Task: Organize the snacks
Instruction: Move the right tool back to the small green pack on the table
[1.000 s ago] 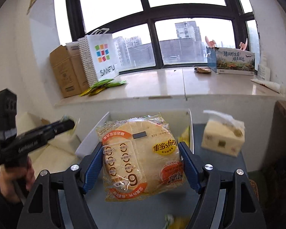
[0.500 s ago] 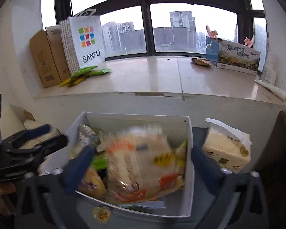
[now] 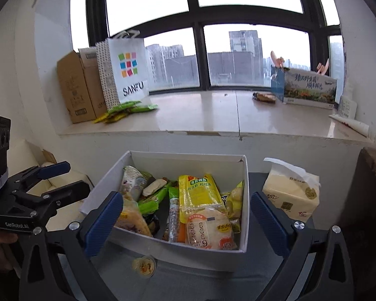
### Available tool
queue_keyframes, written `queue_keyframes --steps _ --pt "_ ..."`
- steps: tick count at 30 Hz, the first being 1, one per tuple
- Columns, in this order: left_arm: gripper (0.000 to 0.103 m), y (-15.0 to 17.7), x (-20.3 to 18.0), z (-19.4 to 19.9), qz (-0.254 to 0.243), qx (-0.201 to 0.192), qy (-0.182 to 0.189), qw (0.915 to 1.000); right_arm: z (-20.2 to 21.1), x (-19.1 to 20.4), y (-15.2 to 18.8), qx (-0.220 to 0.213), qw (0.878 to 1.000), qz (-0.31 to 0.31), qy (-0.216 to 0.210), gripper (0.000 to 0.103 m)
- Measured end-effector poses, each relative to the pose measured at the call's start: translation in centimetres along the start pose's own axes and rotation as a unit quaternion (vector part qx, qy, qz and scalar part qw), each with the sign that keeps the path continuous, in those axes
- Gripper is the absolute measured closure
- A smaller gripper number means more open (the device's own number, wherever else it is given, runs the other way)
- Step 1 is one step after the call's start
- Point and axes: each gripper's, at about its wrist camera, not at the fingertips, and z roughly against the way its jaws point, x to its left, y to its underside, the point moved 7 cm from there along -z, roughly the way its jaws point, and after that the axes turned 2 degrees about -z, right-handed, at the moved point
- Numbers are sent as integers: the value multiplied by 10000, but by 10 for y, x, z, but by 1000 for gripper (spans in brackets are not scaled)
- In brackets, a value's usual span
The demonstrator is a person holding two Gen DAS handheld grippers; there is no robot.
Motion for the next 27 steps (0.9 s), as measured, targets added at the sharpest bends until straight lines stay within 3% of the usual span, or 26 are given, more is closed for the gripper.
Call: queue_keyframes --steps 2,6,11,15,18,22,27 --pt "0 4 -7 19 -189 -125 -113 9997 17 3 3 -119 9999 -15 -99 0" --pt "0 20 -18 56 45 -215 175 9996 57 11 19 -364 9988 7 -325 0" --pt "0 43 -33 88 100 -290 221 9993 87 22 46 -423 9979 159 -454 0" --pt "0 61 -48 106 163 -329 414 9985 106 24 77 -336 9973 -10 -649 0" --pt "0 71 -55 120 23 -514 296 9982 115 22 102 -178 9951 -324 -920 0" --pt "0 91 -64 127 14 -343 330 9989 128 17 132 -189 9969 -304 -700 0" --pt "0 111 -74 133 73 -331 382 9987 136 14 153 -184 9944 -480 -927 0"
